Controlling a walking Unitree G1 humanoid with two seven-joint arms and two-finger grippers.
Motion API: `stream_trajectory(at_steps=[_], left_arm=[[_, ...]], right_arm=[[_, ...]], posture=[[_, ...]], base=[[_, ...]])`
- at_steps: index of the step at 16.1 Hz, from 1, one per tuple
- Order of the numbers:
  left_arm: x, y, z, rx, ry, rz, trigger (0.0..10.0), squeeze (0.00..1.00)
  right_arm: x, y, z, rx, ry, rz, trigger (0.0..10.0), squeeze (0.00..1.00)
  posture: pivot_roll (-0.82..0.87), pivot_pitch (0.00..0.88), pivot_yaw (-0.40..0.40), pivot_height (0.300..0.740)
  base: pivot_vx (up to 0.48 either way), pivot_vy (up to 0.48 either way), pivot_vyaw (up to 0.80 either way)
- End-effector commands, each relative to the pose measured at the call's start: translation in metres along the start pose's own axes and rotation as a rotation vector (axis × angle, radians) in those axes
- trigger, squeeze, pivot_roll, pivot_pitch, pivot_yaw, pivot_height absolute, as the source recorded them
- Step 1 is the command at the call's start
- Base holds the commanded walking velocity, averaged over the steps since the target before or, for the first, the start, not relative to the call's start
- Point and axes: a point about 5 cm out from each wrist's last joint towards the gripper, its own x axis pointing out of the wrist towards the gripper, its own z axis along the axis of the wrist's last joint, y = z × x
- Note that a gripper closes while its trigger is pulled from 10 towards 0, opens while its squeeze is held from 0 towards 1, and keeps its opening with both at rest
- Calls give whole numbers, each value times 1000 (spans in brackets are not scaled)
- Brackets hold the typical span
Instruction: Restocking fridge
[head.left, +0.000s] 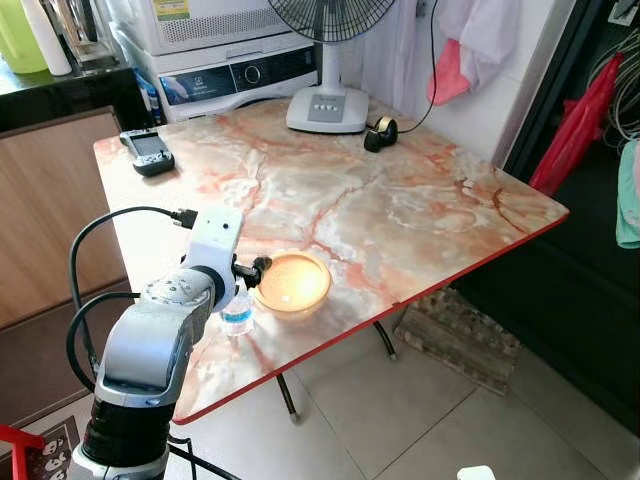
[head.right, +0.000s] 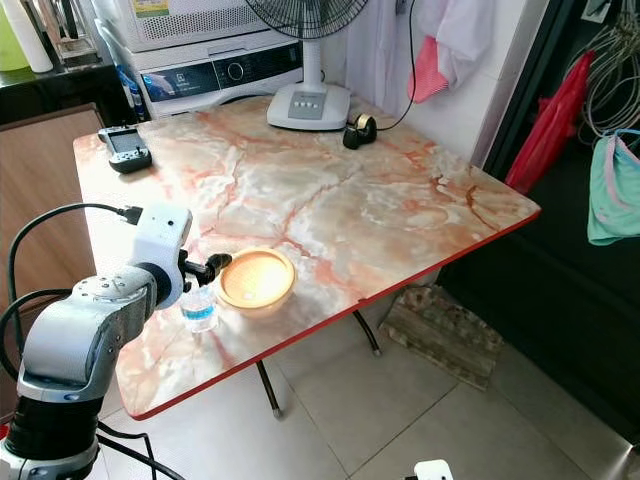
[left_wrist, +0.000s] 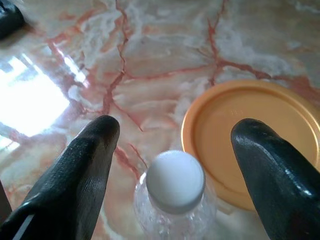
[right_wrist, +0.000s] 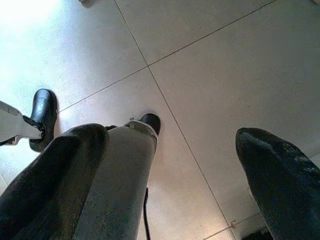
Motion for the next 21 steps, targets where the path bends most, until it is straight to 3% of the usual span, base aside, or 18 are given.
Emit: stream_trajectory(at_steps=[1, 10, 11, 12, 13, 14, 21], left_arm=[[-1, -2, 2, 0, -2, -17, 10000, 0], [-1, -6, -7, -11, 56, -39, 9882, 0], [-1, -7, -8, -13, 60, -40, 3882, 0], [-1, -7, -8, -13, 61, -39, 3490, 0], [-1, -6, -8, -14, 64, -38, 1020, 0], [0, -6, -9, -15, 67, -37, 0, 0], [-1, -7, -8, -14, 71, -43, 0, 0]], right_arm=[[0, -2, 0, -9, 8, -3, 10000, 0], [0, -2, -1, -10, 13, -1, 10000, 0], [0, -2, -1, -10, 13, -1, 10000, 0], [0, -2, -1, -9, 13, -1, 10000, 0], [0, -2, -1, -9, 13, -1, 10000, 0], [0, -2, -1, -9, 13, -1, 10000, 0], [0, -2, -1, -9, 13, -2, 10000, 0]], posture=[[144, 0, -32, 740], [136, 0, -32, 740], [136, 0, -32, 740], [136, 0, -32, 740], [136, 0, -31, 740], [136, 0, -31, 740], [133, 0, -31, 740]], base=[[0, 0, 0], [0, 0, 0], [0, 0, 0], [0, 0, 0], [0, 0, 0], [0, 0, 0], [0, 0, 0]])
